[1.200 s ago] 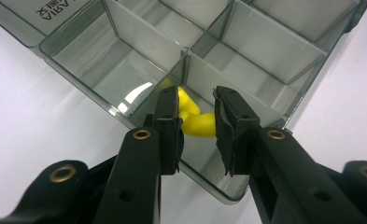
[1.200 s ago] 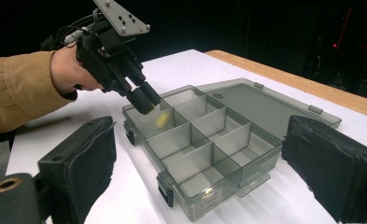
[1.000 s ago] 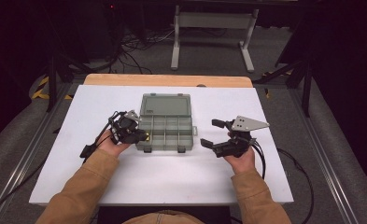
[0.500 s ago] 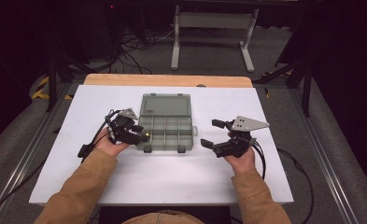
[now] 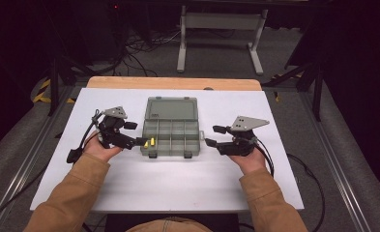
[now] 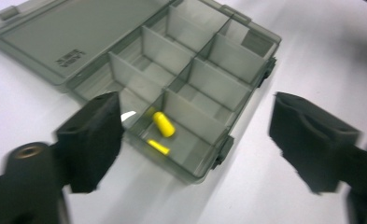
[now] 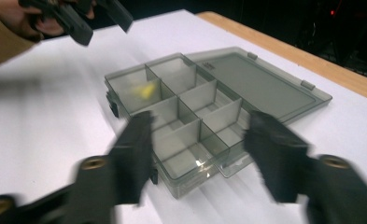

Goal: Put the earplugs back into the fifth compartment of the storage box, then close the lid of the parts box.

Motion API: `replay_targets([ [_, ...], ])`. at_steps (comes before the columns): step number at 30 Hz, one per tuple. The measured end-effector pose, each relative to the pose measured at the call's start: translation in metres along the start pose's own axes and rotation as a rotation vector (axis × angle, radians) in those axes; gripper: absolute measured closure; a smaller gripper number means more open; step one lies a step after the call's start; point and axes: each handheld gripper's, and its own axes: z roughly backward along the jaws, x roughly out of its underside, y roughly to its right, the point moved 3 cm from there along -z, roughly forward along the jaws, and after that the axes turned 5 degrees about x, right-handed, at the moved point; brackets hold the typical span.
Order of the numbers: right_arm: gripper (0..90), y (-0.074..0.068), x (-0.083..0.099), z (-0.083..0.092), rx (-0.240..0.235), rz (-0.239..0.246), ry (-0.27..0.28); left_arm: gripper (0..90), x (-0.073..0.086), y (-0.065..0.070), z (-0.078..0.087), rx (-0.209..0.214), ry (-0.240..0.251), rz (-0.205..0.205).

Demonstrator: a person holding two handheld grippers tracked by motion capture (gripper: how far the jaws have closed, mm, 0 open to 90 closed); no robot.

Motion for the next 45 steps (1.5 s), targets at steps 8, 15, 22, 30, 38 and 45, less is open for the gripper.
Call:
replay_targets([
  [8, 88.3, 0.000, -0.011, -0.016, 0.026, 0.049, -0.126, 68.6, 0.000, -0.006, 0.014, -0.148, -0.073, -0.022],
  [15, 90.0, 0.010, -0.019, -0.032, 0.071, 0.082, -0.220, 89.5, 0.001, -0.020, 0.012, -0.189, -0.102, 0.021],
  [22, 90.0, 0.025, -0.024, -0.043, 0.125, 0.078, -0.263, 89.6, -0.007, -0.035, 0.006, -0.229, -0.130, 0.034],
  [30, 90.0, 0.041, -0.029, -0.052, 0.159, 0.072, -0.298, 89.6, -0.011, -0.051, -0.002, -0.248, -0.153, 0.068],
  [38, 90.0, 0.060, -0.029, -0.066, 0.167, 0.050, -0.327, 89.6, -0.016, -0.068, -0.012, -0.265, -0.153, 0.101],
  [45, 90.0, 0.073, -0.026, -0.077, 0.171, 0.035, -0.352, 89.6, -0.020, -0.081, -0.020, -0.295, -0.173, 0.127],
])
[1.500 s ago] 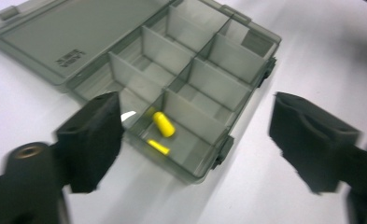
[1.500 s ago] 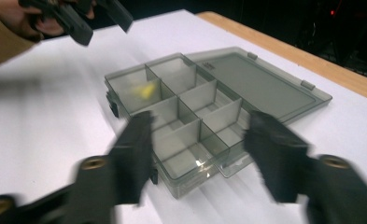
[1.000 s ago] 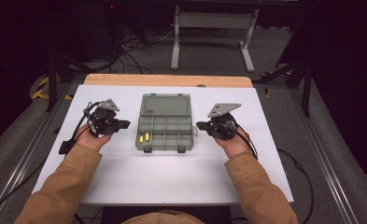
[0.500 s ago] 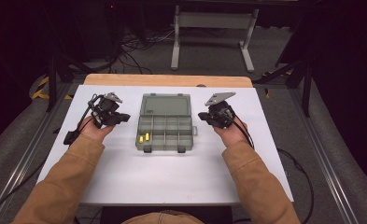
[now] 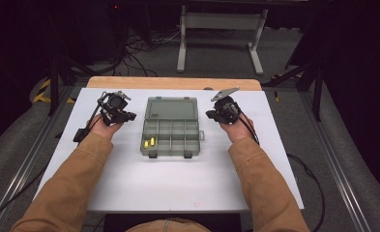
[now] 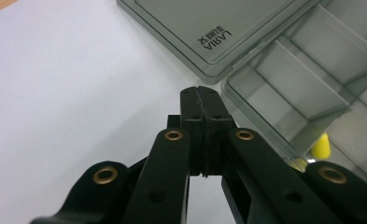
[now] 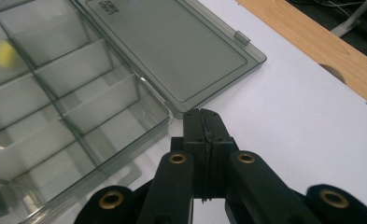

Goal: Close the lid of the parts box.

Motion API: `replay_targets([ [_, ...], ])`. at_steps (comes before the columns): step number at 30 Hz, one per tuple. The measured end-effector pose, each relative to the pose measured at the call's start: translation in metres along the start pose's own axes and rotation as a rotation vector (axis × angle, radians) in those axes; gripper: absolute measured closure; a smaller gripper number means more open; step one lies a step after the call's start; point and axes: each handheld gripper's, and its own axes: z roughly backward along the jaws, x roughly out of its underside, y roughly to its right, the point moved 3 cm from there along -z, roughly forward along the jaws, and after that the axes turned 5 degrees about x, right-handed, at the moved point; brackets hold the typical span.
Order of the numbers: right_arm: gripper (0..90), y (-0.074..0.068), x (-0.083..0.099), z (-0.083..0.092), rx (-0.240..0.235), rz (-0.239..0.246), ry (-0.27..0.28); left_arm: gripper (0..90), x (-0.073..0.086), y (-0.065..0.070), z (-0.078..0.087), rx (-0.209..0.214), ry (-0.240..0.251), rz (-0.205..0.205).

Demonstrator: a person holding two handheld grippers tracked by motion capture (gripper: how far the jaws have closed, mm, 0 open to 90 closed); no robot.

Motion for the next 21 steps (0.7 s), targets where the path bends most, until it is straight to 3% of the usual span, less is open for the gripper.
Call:
replay_targets([
  [7, 90.0, 0.009, 0.000, -0.010, 0.010, -0.015, -0.008, 89.5, -0.006, -0.008, -0.006, -0.019, -0.019, 0.000],
  [16, 90.0, 0.014, 0.000, -0.026, 0.020, -0.005, -0.038, 89.6, -0.005, -0.017, -0.016, -0.014, -0.046, 0.031],
  [21, 90.0, 0.017, 0.000, -0.033, 0.017, -0.008, -0.043, 89.6, -0.006, -0.022, -0.019, -0.006, -0.028, 0.045],
])
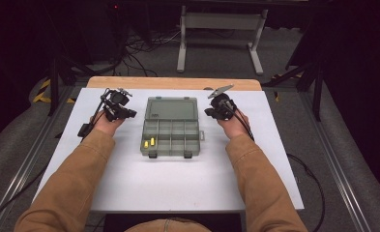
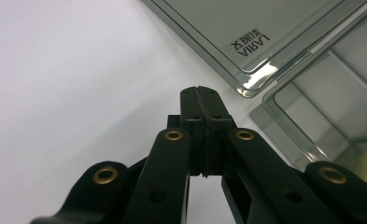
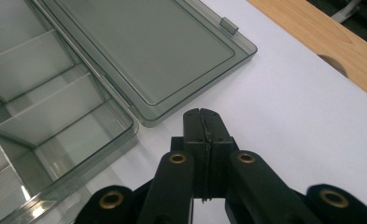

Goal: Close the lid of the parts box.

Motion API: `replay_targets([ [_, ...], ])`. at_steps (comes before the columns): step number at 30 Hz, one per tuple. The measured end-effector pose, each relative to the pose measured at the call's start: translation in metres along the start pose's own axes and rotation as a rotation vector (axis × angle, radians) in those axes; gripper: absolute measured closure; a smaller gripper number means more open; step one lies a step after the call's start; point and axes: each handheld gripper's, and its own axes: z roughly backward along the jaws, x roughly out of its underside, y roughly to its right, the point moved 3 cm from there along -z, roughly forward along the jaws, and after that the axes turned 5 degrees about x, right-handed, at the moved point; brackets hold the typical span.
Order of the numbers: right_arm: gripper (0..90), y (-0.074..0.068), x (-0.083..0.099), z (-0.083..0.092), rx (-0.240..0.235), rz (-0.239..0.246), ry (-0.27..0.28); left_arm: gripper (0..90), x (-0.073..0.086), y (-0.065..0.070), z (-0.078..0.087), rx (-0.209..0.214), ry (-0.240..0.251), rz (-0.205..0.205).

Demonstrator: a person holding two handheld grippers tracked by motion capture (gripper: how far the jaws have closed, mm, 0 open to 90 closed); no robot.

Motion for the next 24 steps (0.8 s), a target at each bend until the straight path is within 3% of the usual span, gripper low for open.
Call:
replay_targets([
  [11, 90.0, 0.001, 0.005, -0.017, -0.014, 0.003, -0.048, 89.6, 0.002, -0.002, -0.010, 0.007, 0.009, -0.002],
  [24, 90.0, -0.002, 0.011, -0.035, -0.037, 0.004, -0.083, 89.6, 0.007, -0.004, -0.032, 0.033, -0.021, 0.013],
])
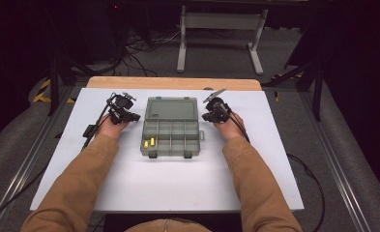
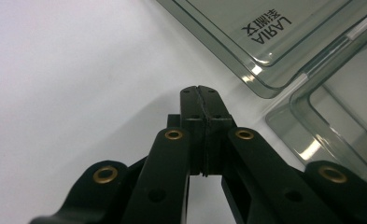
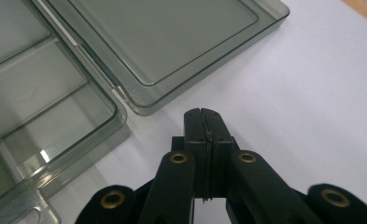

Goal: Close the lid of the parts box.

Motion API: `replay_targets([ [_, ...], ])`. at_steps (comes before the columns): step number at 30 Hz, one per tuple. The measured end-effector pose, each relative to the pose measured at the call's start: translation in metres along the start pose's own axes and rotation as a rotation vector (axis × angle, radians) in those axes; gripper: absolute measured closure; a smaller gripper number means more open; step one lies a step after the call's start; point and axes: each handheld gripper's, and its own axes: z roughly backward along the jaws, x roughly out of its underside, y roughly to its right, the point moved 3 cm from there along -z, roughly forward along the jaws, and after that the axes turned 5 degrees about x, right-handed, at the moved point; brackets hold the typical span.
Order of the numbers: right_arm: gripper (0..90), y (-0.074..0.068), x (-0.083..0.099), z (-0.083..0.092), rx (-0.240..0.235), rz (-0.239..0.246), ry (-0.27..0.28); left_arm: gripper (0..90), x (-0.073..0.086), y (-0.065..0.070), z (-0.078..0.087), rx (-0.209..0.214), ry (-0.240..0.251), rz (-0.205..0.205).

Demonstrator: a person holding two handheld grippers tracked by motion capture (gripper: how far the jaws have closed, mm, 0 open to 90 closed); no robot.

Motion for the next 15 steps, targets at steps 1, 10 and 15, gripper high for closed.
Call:
replay_targets([
  [1, 90.0, 0.000, 0.000, -0.001, -0.001, 0.000, -0.003, 89.6, 0.000, 0.000, -0.001, 0.003, 0.002, 0.003],
  [10, 90.0, -0.002, 0.001, -0.009, -0.012, 0.001, -0.015, 89.6, 0.000, 0.002, -0.007, 0.002, -0.002, -0.003],
  [15, 90.0, -0.003, 0.001, -0.012, -0.012, -0.004, -0.013, 89.5, -0.001, 0.002, -0.008, 0.004, 0.003, -0.001],
])
